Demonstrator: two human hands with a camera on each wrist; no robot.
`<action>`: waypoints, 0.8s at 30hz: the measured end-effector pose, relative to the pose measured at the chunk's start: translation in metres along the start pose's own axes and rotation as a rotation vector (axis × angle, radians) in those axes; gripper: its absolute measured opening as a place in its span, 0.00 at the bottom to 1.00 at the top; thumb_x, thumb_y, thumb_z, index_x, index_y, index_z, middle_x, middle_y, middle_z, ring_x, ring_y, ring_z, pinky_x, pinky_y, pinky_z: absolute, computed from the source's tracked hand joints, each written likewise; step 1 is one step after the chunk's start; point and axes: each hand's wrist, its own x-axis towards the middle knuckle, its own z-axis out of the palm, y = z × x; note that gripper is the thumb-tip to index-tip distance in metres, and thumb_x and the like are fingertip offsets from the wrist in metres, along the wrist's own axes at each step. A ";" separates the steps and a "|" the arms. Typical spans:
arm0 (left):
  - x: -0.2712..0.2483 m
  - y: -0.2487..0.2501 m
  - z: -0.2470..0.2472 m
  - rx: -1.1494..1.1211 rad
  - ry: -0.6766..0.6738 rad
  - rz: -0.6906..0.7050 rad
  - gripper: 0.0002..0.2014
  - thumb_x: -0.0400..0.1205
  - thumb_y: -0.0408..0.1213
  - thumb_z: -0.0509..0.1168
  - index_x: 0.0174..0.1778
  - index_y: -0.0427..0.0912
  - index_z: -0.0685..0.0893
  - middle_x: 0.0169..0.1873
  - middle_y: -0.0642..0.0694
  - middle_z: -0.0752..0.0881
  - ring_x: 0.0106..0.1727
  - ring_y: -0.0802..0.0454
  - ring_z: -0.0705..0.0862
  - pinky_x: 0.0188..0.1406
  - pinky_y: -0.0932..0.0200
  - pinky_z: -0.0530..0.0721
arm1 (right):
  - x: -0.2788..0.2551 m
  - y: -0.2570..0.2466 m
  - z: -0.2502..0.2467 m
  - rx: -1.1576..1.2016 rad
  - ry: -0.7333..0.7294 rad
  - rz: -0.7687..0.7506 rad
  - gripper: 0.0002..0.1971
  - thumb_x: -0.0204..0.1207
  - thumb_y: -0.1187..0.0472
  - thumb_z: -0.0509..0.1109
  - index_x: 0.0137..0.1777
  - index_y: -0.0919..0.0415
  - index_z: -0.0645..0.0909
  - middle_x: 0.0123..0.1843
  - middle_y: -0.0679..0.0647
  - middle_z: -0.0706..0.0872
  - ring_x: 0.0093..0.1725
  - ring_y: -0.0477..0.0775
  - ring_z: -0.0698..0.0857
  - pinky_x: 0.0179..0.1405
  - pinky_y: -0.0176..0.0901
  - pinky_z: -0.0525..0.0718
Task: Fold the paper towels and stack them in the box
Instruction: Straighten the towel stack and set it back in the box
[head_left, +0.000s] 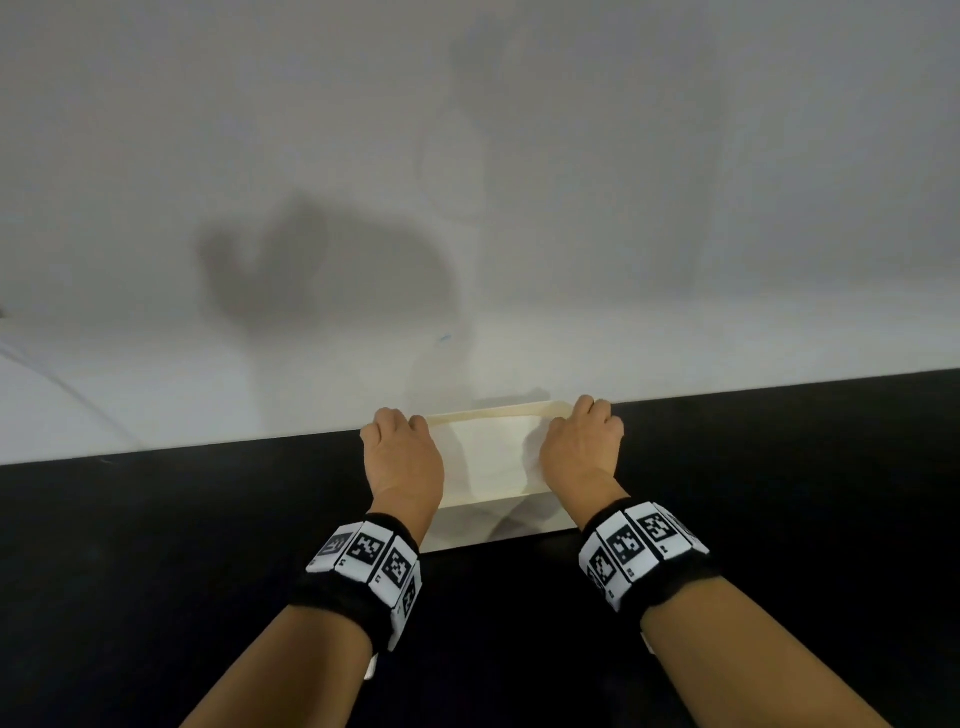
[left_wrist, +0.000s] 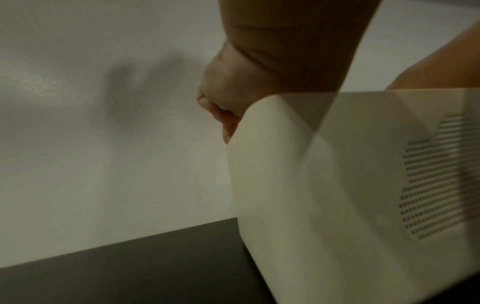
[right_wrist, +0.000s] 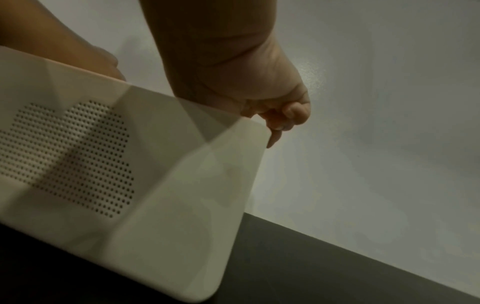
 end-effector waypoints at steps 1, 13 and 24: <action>0.000 0.000 0.000 -0.003 -0.002 0.002 0.16 0.83 0.36 0.52 0.67 0.39 0.70 0.62 0.41 0.74 0.64 0.45 0.70 0.65 0.54 0.68 | 0.000 0.001 0.001 0.001 -0.007 0.016 0.17 0.83 0.62 0.50 0.58 0.61 0.79 0.61 0.60 0.73 0.58 0.57 0.73 0.51 0.44 0.71; -0.007 -0.017 -0.019 -0.028 0.013 0.119 0.15 0.82 0.34 0.52 0.62 0.40 0.77 0.61 0.44 0.80 0.66 0.43 0.71 0.67 0.49 0.65 | -0.022 0.021 -0.016 0.186 -0.089 0.037 0.20 0.83 0.61 0.49 0.69 0.63 0.74 0.67 0.61 0.76 0.66 0.61 0.74 0.61 0.52 0.71; -0.114 0.083 -0.117 -0.320 0.165 0.398 0.12 0.80 0.37 0.58 0.57 0.42 0.81 0.55 0.41 0.81 0.63 0.40 0.71 0.62 0.50 0.67 | -0.166 0.146 -0.049 0.728 -0.129 0.089 0.19 0.82 0.52 0.62 0.71 0.57 0.76 0.68 0.55 0.81 0.67 0.56 0.79 0.67 0.52 0.79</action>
